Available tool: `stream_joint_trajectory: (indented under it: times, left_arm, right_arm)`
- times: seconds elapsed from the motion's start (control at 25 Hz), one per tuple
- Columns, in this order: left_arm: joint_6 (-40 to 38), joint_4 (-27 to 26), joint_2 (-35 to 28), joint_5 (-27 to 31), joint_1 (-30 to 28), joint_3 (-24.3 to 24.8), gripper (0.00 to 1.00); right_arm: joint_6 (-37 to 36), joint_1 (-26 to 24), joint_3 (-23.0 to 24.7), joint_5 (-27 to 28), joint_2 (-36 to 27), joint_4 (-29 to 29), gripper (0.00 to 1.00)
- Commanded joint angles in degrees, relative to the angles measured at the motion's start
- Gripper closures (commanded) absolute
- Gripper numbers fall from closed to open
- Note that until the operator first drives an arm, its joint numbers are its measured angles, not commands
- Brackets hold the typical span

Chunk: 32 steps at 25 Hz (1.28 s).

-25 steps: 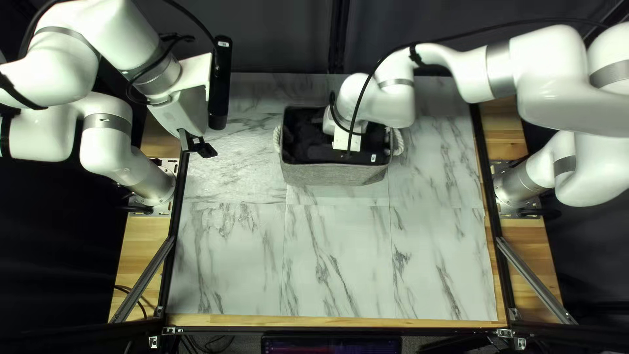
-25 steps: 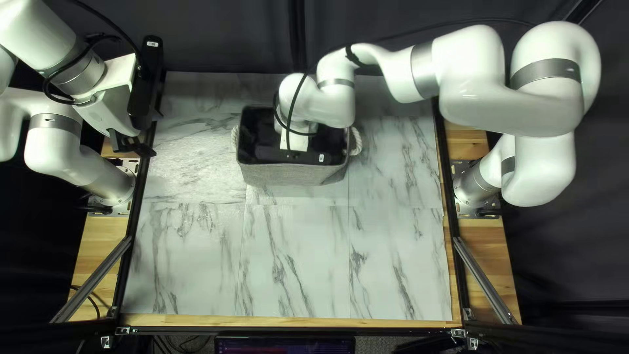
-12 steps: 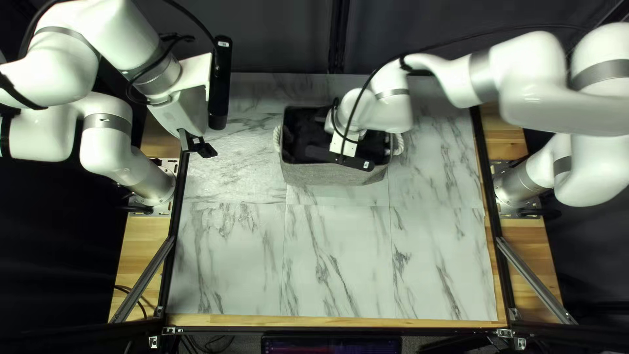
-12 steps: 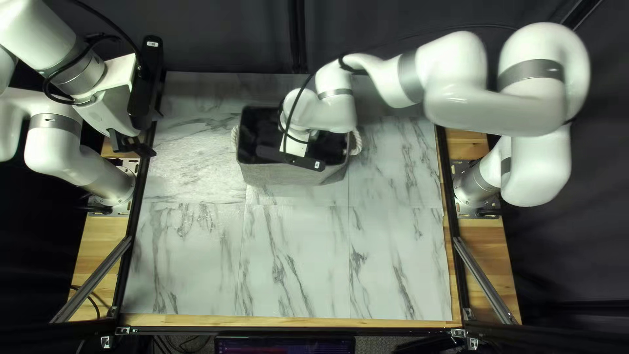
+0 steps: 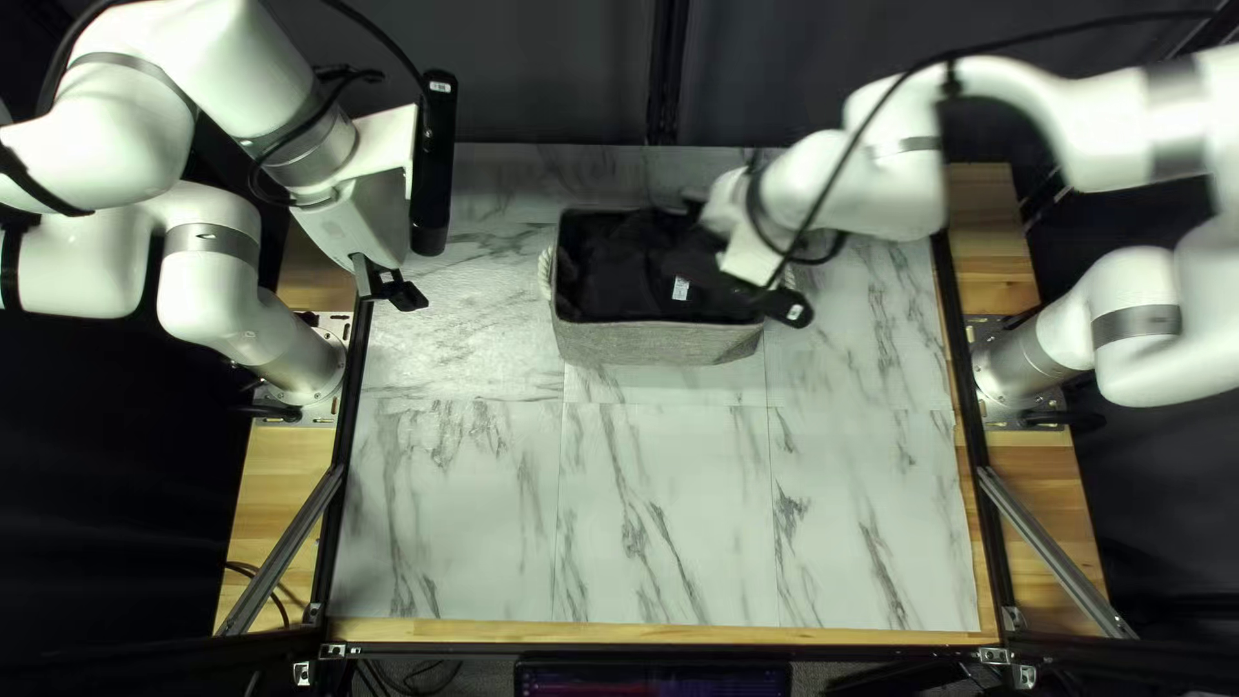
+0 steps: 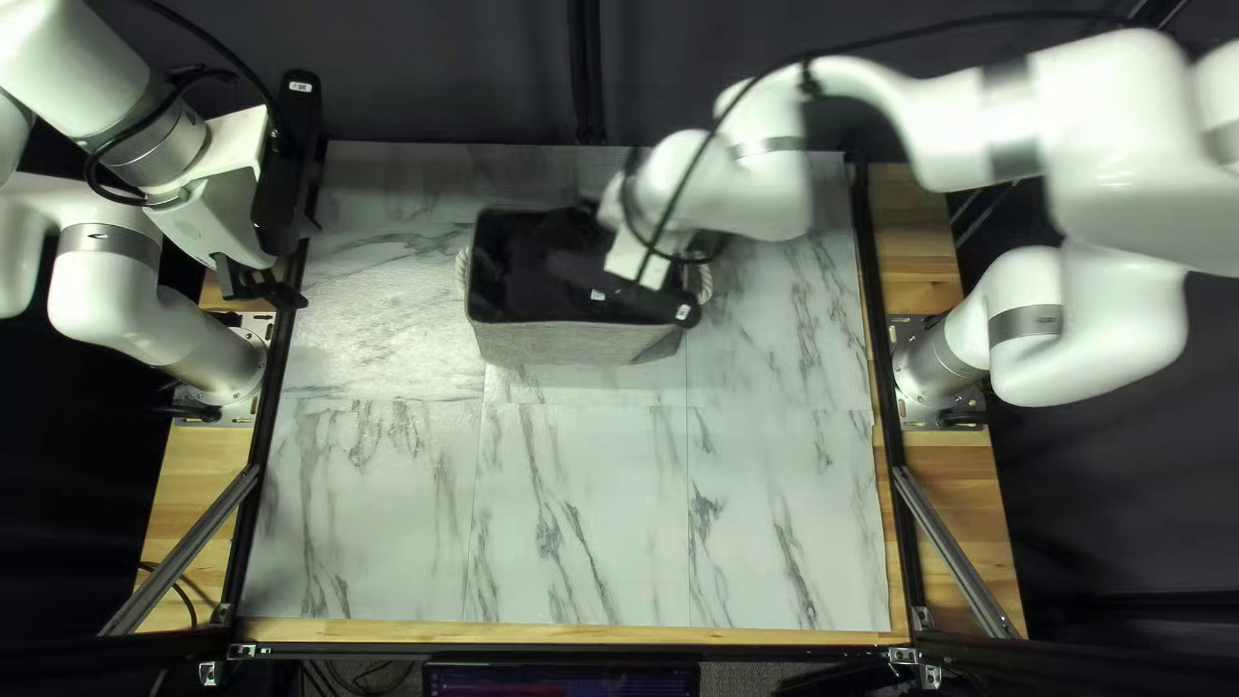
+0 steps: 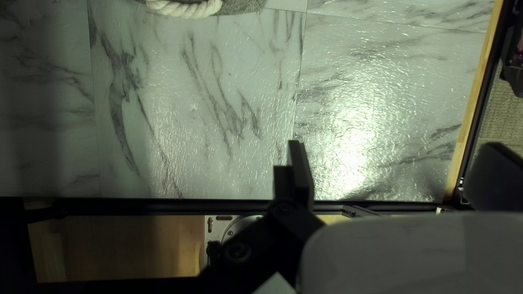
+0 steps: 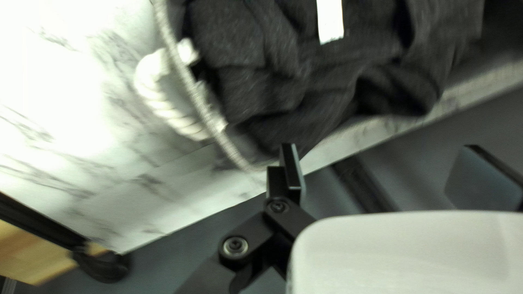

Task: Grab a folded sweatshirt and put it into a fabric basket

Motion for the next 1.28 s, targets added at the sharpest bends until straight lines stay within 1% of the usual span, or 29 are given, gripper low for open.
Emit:
stream_joint_trajectory:
  times: [0.04,0.08,0.12,0.28,0.36,0.4,1.28]
  left_arm:
    - [0.0,0.0,0.0,0.0,0.0,0.0,0.0]
    - [0.0,0.0,0.0,0.0,0.0,0.0,0.0]
    - [0.0,0.0,0.0,0.0,0.0,0.0,0.0]
    - [0.0,0.0,0.0,0.0,0.0,0.0,0.0]
    - [0.0,0.0,0.0,0.0,0.0,0.0,0.0]
    - [0.0,0.0,0.0,0.0,0.0,0.0,0.0]
    - [0.0,0.0,0.0,0.0,0.0,0.0,0.0]
  right_arm:
    - [3.5,-5.06,5.61,-3.48,-8.13,2.49,0.0]
    - [2.15,-7.06,6.95,-3.7,-10.86,4.13,0.0]
    - [2.03,-7.64,7.31,-3.74,-11.63,4.59,0.0]
    - [-2.66,-14.94,11.2,-3.85,-19.06,9.13,0.0]
    - [-0.83,-16.18,13.25,-4.34,-22.09,8.17,0.0]
    - [0.04,-15.82,14.56,-4.2,-24.17,7.54,0.0]
    - [0.34,-15.71,14.9,-4.24,-24.63,7.3,0.0]
